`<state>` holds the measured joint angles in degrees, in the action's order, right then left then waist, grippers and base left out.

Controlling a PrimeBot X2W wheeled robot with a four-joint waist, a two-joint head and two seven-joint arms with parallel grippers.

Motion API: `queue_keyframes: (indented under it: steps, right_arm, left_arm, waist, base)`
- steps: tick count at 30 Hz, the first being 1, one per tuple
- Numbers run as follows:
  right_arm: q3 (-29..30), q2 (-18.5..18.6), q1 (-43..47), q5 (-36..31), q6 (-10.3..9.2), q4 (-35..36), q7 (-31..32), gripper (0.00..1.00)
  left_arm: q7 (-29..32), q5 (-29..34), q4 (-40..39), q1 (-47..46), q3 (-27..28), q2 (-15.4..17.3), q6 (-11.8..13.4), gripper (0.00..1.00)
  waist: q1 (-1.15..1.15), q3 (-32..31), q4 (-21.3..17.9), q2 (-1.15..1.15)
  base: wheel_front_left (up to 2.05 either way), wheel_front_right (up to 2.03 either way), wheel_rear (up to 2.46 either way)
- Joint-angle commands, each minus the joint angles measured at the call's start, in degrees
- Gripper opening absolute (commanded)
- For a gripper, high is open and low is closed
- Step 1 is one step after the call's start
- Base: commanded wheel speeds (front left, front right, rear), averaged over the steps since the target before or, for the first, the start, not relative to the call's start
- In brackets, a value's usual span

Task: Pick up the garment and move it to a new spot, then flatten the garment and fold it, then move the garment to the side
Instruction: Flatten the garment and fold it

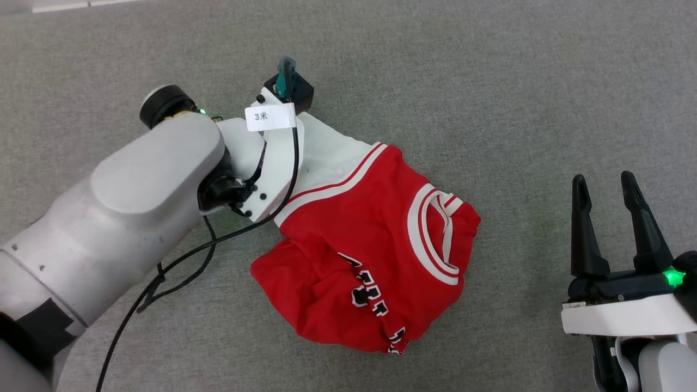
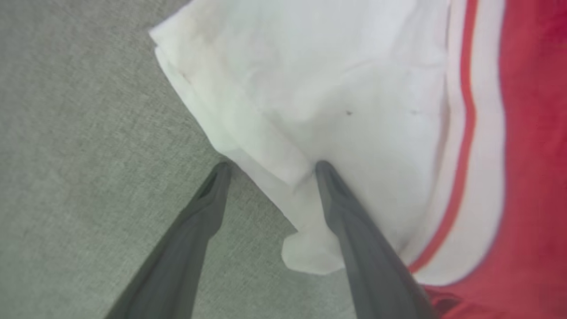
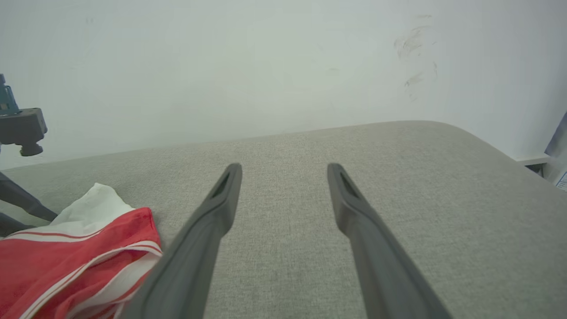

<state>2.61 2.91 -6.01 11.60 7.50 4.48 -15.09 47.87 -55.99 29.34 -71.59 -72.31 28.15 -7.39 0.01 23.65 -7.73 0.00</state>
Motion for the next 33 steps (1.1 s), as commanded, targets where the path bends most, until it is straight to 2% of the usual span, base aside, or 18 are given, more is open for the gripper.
queue_keyframes:
  steps: [1,5,6,7,11,16,18,19,20,28,33]
  right_arm:
    - [-0.13,-0.06,-1.10,0.24,-0.02,0.12,-0.11,1.00]
    - [-0.19,-0.06,-1.45,0.08,-0.02,-0.06,-0.11,1.00]
    - [-0.25,-0.06,-1.59,-0.01,-0.02,-0.16,-0.11,1.00]
    - [-0.24,-0.06,-1.72,-0.09,-0.02,-0.23,-0.11,1.00]
    - [0.17,-0.07,-0.55,-0.59,-0.02,-0.65,-0.11,1.00]
    - [0.57,-0.06,1.25,-1.49,-0.02,-1.16,-0.11,1.00]
    - [0.78,-0.06,1.86,-1.77,-0.02,-1.37,-0.11,1.00]
    - [0.74,-0.06,2.78,-2.17,-0.02,-1.46,-0.11,1.00]
    - [0.74,-0.06,2.78,-2.17,-0.02,-1.46,-0.11,1.00]
    - [1.03,-0.05,4.50,-2.34,-0.02,-1.89,-0.11,1.00]
    - [0.63,-0.05,4.91,-2.31,-0.02,-2.06,-0.11,1.00]
  left_arm:
    - [0.94,-0.15,-0.09,2.26,-0.93,0.05,0.00,1.00]
    - [2.06,1.61,-0.87,5.39,-1.67,-0.13,-0.06,1.00]
    - [2.31,2.26,-1.21,6.11,-1.85,-0.13,-0.07,0.47]
    - [1.75,2.82,-1.62,6.57,-1.92,-0.15,-0.14,0.00]
    - [-2.58,5.72,-2.90,5.31,-1.46,0.24,-0.04,0.00]
    - [-11.91,6.73,-4.61,1.84,-1.04,2.06,0.00,0.00]
    - [-14.45,6.47,-4.87,1.85,-1.10,3.40,0.00,0.00]
    - [-17.64,5.29,-5.01,2.31,-1.07,5.64,0.00,0.00]
    - [-17.64,5.29,-5.01,2.31,-1.07,5.64,0.00,0.00]
    - [-23.50,4.72,-3.23,8.15,-1.08,12.34,0.00,0.00]
    - [-26.47,1.46,-0.68,15.51,-1.08,13.43,0.00,0.00]
  waist:
    - [-0.01,0.65,-0.38,0.00]
    - [-0.01,1.05,-0.35,0.00]
    - [-0.01,1.05,-0.31,0.00]
    - [-0.01,0.97,-0.22,0.00]
    - [-0.01,-1.01,1.12,0.00]
    - [-0.01,-4.70,4.20,0.00]
    - [-0.01,-6.00,5.71,0.00]
    - [-0.01,-7.58,7.84,0.00]
    - [-0.01,-7.58,7.84,0.00]
    - [-0.01,-10.35,11.77,0.00]
    - [-0.01,-10.82,12.12,0.00]
  base:
    - [0.00,0.00,0.00]
    - [0.00,0.00,0.00]
    - [0.00,0.00,0.00]
    - [0.00,0.00,0.00]
    - [0.00,0.00,0.00]
    - [0.00,0.00,0.00]
    - [0.00,0.00,0.00]
    - [0.00,0.00,0.00]
    - [0.00,0.00,0.00]
    - [0.00,0.00,0.00]
    - [0.00,0.00,0.00]
